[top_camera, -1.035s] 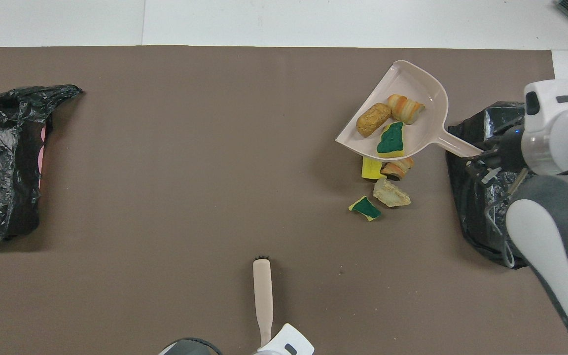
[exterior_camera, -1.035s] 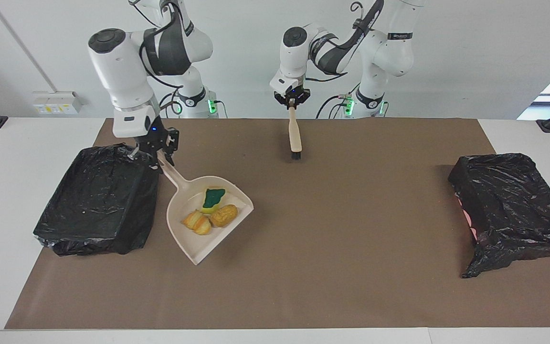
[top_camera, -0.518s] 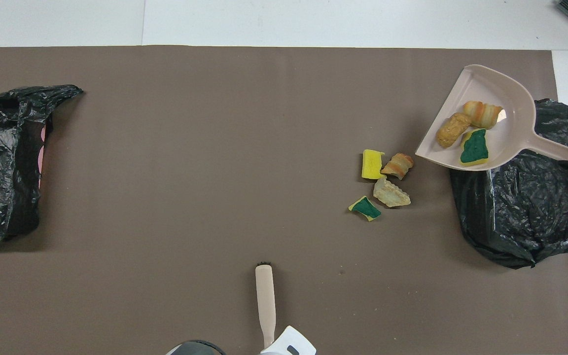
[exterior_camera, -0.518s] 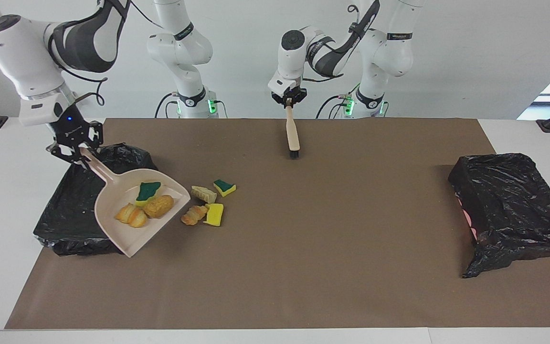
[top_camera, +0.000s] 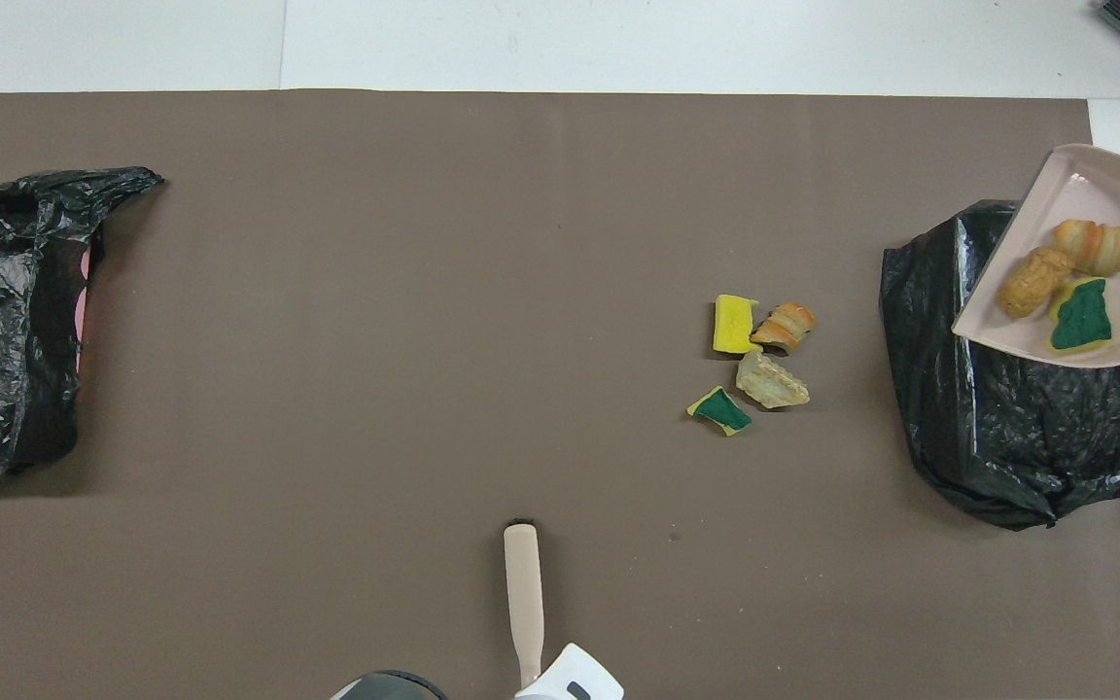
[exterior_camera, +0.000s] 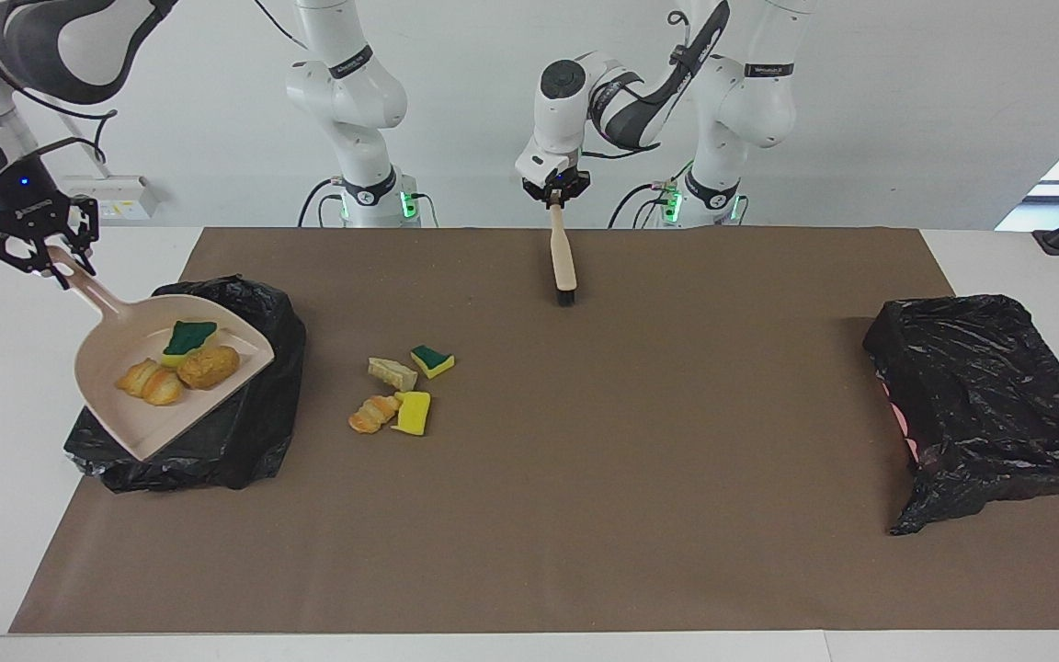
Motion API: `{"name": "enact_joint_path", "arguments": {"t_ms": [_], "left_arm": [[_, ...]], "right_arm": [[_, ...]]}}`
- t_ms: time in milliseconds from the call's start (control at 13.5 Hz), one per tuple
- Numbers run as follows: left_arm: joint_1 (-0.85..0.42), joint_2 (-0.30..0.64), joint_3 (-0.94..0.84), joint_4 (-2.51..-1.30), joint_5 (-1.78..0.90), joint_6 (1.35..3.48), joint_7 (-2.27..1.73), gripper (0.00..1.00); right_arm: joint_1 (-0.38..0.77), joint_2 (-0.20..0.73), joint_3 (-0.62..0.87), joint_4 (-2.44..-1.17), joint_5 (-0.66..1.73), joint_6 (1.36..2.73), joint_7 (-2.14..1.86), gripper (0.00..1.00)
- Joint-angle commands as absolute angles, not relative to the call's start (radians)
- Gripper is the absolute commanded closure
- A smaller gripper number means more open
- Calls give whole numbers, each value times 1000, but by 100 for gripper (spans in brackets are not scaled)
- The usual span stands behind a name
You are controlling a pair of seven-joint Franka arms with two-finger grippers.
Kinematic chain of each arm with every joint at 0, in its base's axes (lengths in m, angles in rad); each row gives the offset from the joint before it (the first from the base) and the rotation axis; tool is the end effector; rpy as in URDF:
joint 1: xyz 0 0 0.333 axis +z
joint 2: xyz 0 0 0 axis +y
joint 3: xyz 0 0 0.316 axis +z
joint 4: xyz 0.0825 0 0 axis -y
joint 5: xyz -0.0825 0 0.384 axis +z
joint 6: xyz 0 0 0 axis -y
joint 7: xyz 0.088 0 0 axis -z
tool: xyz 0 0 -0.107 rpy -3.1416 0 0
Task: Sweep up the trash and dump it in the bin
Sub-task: 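Carry the dustpan with the right gripper over the black bag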
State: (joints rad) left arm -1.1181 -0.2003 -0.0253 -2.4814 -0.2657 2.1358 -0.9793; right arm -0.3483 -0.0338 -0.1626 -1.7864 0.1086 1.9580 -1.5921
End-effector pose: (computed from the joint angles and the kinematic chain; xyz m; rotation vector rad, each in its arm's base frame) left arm 0.1703 -0.4010 0.3537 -3.0930 0.0063 0.3921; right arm 0.5023 -0.2748 0.5767 2.5994 1.5057 0.2972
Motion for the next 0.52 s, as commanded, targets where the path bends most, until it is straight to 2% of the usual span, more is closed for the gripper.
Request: {"name": "enact_joint_path", "arguments": {"t_ms": [0,296,444], "left_arm": [[-1140,-212,-8,-2505,-284,2163,-974,96],[-1140,-210,-8,-2505,-284,2157,-971,83],[-1140,-210,-8,-2502,-284,2157,-971,74]], "right_arm": [[-399,-26,-156,-1764,54,1953,-1682,100],[-399,-28,-158,-1772,-56,1980,-1795,100],[-397,-28,-158,-1770,-69,1980,-1851,100]]}}
